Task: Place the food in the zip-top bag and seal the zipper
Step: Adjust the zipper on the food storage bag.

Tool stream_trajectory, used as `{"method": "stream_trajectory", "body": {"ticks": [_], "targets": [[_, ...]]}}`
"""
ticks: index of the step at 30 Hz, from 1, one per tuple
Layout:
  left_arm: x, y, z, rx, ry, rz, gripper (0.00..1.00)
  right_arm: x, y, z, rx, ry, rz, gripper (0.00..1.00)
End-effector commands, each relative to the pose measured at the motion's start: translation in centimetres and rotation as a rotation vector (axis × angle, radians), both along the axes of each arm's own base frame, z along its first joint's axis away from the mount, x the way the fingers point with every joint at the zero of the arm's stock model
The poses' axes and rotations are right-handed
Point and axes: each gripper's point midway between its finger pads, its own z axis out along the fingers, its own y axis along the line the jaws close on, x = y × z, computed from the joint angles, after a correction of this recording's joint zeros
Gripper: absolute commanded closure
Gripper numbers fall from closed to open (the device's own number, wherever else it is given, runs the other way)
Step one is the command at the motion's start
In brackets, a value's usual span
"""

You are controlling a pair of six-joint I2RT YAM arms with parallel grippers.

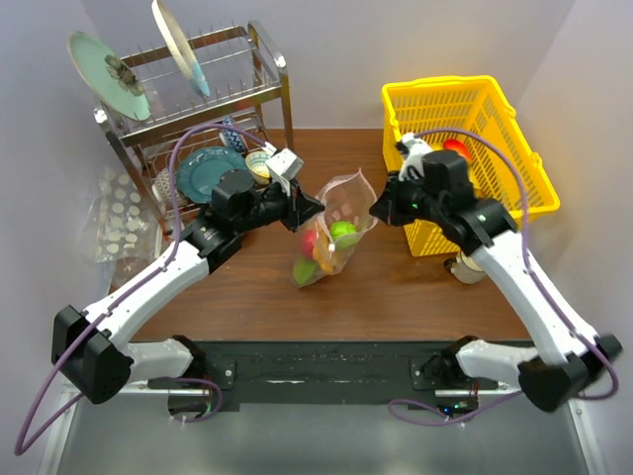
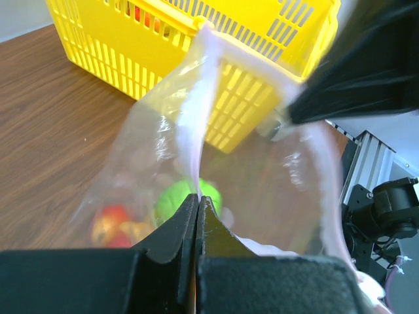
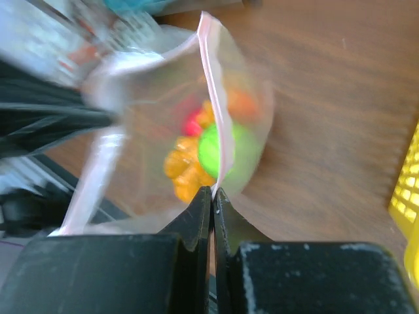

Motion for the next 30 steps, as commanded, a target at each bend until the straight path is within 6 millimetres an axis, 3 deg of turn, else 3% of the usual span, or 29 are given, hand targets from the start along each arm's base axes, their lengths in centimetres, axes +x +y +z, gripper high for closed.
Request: {"method": "stream_trajectory", "body": {"ticks": [1, 2, 5, 7, 10, 12, 13, 16, 18, 19, 22, 30], "targets": [[0.1, 0.6, 2.3, -0.035, -0.055, 0.028, 1.0, -3.4, -0.5, 11.6, 0.286, -0.313, 0.005, 1.0], [0.3, 0.9, 2.6, -0.03, -0.065, 0.04, 1.0, -4.4, -1.1, 12.9, 0.321, -0.363, 0.001, 1.0], [1.2, 2.8, 3.6, -0.011, -0.088, 0.118, 1.0, -3.6, -1.3, 11.9, 0.323, -0.384, -0.034, 1.0], [2.3, 5.2, 4.5, -0.02, -0.111, 0.207, 1.0, -2.3, -1.0, 9.6, 0.266, -0.33, -0.044, 1.0], [2.5, 8.3, 7.3, -0.08, -0.191, 0.291, 1.0, -0.4, 0.6, 5.5, 0.189, -0.188, -0.018, 1.0], [1.8, 9.3, 9.2, -0.131, -0.252, 0.303, 1.0, 0.7, 1.9, 3.2, 0.159, -0.099, 0.015, 1.0], [1.8, 9.6, 8.9, -0.134, -0.252, 0.309, 1.0, 1.0, 2.4, 2.6, 0.158, -0.07, 0.031, 1.0], [1.6, 9.2, 9.0, -0.14, -0.252, 0.282, 1.0, 1.3, 3.7, 1.8, 0.189, -0.03, 0.069, 1.0], [2.2, 8.8, 8.1, -0.119, -0.217, 0.268, 1.0, 1.7, 4.1, 1.5, 0.212, -0.043, 0.068, 0.93], [2.5, 8.5, 7.5, -0.109, -0.199, 0.262, 1.0, 1.7, 4.1, 1.5, 0.219, -0.05, 0.063, 0.72], [3.4, 7.9, 5.7, -0.092, -0.138, 0.256, 1.0, 1.9, 3.9, 1.2, 0.211, -0.054, 0.049, 0.41], [4.4, 5.7, 2.2, -0.076, 0.0, 0.174, 1.0, 2.0, 1.4, 2.0, 0.132, -0.11, -0.035, 0.37]]}}
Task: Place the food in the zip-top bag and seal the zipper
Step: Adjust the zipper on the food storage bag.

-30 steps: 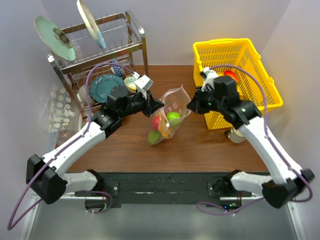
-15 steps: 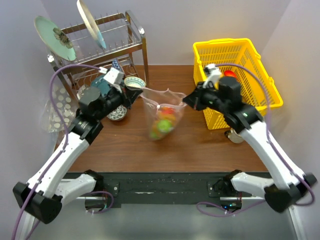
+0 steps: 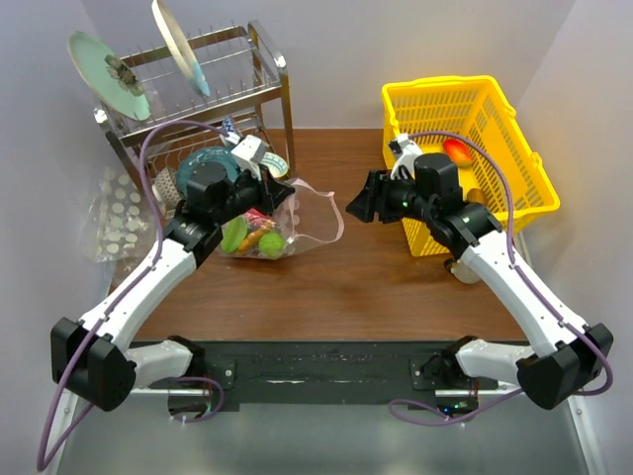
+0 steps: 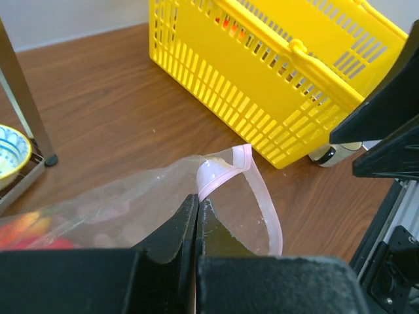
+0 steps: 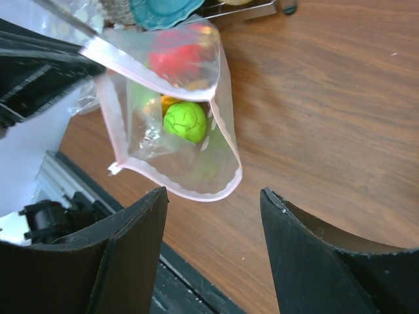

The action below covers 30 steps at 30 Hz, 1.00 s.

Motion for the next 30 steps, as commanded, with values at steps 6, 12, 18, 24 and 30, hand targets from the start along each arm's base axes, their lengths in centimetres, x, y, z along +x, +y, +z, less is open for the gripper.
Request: {"method": "stream_trajectory", "body": {"ticks": [6, 12, 18, 24, 30], "targets": [[-0.5, -1.7, 1.9, -0.076, -0.004, -0.105, 1.0, 1.2, -5.2, 5.0, -0.131, -0.191, -0.2, 0.37], [-2.2, -2.3, 5.0, -0.137, -0.061, -0.177, 1.0, 4.3, -13.4, 7.4, -0.265, -0.269, -0.545, 0.39], [-4.7, -2.2, 7.0, -0.189, -0.154, -0.248, 1.0, 10.5, -20.2, 5.7, -0.262, -0.184, -0.746, 0.39], [-5.2, -3.0, 6.5, -0.216, -0.127, -0.306, 1.0, 16.4, -24.4, 2.8, -0.301, -0.145, -0.87, 0.37], [-4.6, -4.4, 4.0, -0.216, -0.039, -0.337, 1.0, 22.0, -28.5, -2.7, -0.322, -0.088, -0.947, 0.32]]}}
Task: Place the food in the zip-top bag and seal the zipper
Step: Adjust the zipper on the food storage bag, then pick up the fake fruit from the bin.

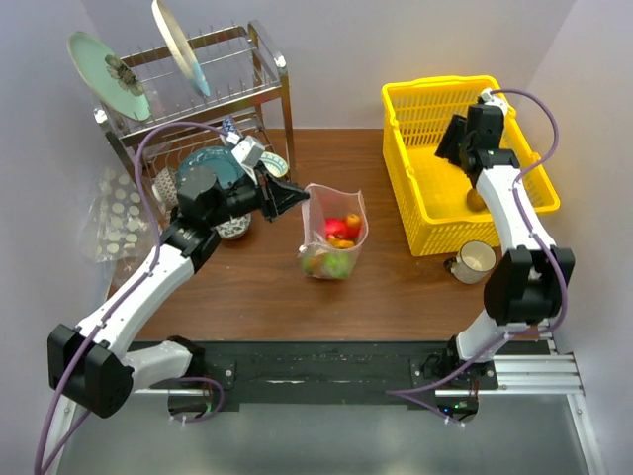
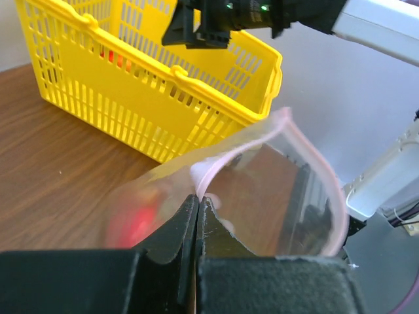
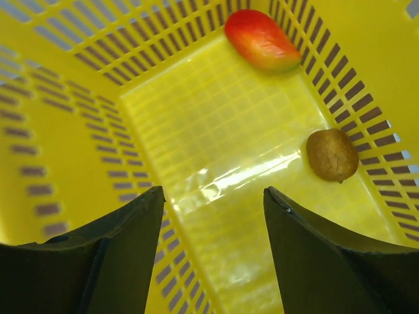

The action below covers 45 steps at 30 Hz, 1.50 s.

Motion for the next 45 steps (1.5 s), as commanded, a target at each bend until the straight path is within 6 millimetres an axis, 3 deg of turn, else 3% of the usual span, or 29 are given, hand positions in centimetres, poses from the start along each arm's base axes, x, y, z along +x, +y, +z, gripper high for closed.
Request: {"method": "stream_trajectory", "body": {"ticks": [1, 2, 5, 6, 8, 9, 10, 16, 22, 29, 34, 42, 45], "targets": [[0.1, -1.3, -0.8, -0.016, 0.021, -0.052, 1.0, 4.4, -3.6, 1.6, -0.005, -0.137, -0.081, 0.31], [0.1, -1.7, -1.2, -0.01, 0.029, -0.063, 1.0, 5.5, -3.8, -0.7, -0.002, -0.101, -0.081, 0.3], [0.4, -2.6, -2.7, 0.013, 0.065, -0.078, 1.0, 7.7, -5.0, -1.8, -0.016, -0.104, -0.098, 0.23], [0.7, -2.8, -3.4, 0.024, 0.078, -0.076, 1.0, 8.8, -5.4, -4.1, -0.018, -0.07, -0.1, 0.18], [0.7, -3.1, -4.1, 0.034, 0.093, -0.086, 1.0, 10.5, -5.9, -4.1, -0.02, -0.09, -0.107, 0.12], [0.9, -3.3, -4.4, 0.04, 0.097, -0.087, 1.0, 11.4, -6.5, -6.6, -0.01, -0.055, -0.113, 0.11], [0.9, -3.4, -4.6, 0.043, 0.1, -0.09, 1.0, 12.5, -6.6, -5.9, 0.003, -0.077, -0.108, 0.09], [1.3, -3.4, -5.1, 0.058, 0.099, -0.082, 1.0, 16.3, -7.6, -9.4, 0.032, -0.071, -0.096, 0.06], [1.5, -3.8, -6.0, 0.064, 0.129, -0.099, 1.0, 18.5, -8.4, -10.3, -0.051, -0.097, -0.061, 0.01], [1.7, -3.8, -6.2, 0.073, 0.135, -0.098, 1.0, 18.4, -9.7, -14.8, -0.086, -0.024, -0.109, 0.01], [1.6, -3.7, -6.0, 0.076, 0.132, -0.095, 1.0, 18.0, -9.0, -17.5, -0.037, 0.032, -0.111, 0.02], [1.5, -3.4, -5.3, 0.075, 0.108, -0.08, 1.0, 16.6, -8.0, -17.8, 0.005, 0.074, -0.086, 0.13], [1.5, -3.4, -5.1, 0.074, 0.104, -0.078, 1.0, 16.5, -7.8, -17.3, 0.013, 0.069, -0.075, 0.3]]}}
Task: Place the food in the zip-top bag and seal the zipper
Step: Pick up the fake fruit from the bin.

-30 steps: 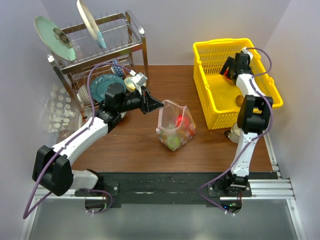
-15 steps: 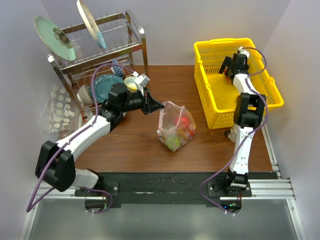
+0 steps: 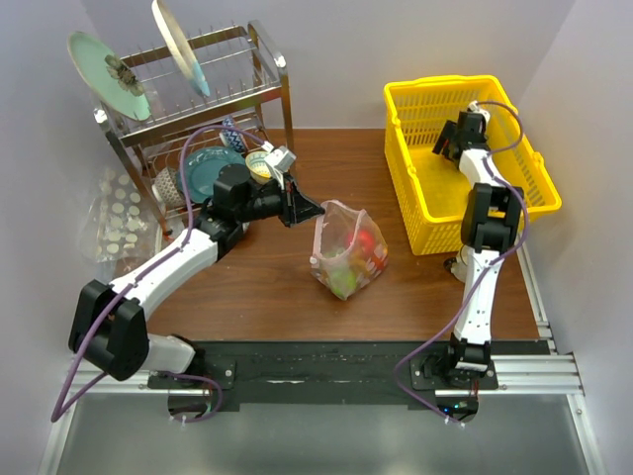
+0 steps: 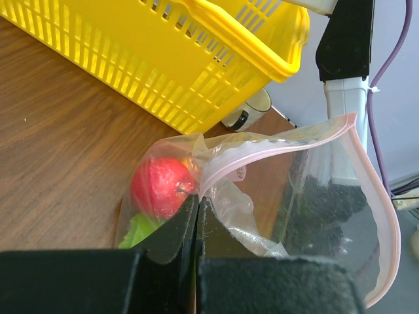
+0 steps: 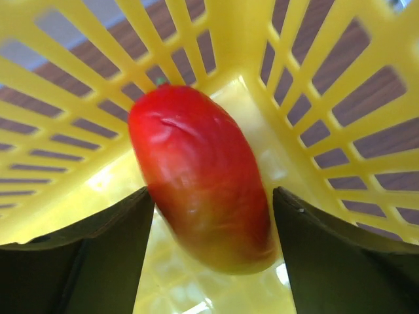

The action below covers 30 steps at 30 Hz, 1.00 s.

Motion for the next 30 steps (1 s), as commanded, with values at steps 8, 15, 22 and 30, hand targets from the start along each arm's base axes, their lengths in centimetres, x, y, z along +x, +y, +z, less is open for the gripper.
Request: {"method": "stream_trajectory", "body": {"ticks": [8, 15, 22, 30], "targets": [[0.0, 0.2, 2.6, -0.015, -0.091, 0.011, 1.0, -0.4, 0.4, 3.8, 0.042, -0.053, 0.017, 0.68], [0.1, 0.3, 2.7, -0.01, -0.09, 0.015, 1.0, -1.4, 3.0, 9.9, 0.114, -0.14, 0.127, 0.69], [-0.1, 0.3, 2.9, -0.015, -0.088, 0.013, 1.0, -5.5, 6.4, 15.6, 0.206, -0.235, 0.247, 0.71], [-0.2, 0.5, 3.3, -0.019, -0.091, 0.024, 1.0, -12.1, 10.4, 18.9, 0.353, -0.278, 0.355, 0.72]]}}
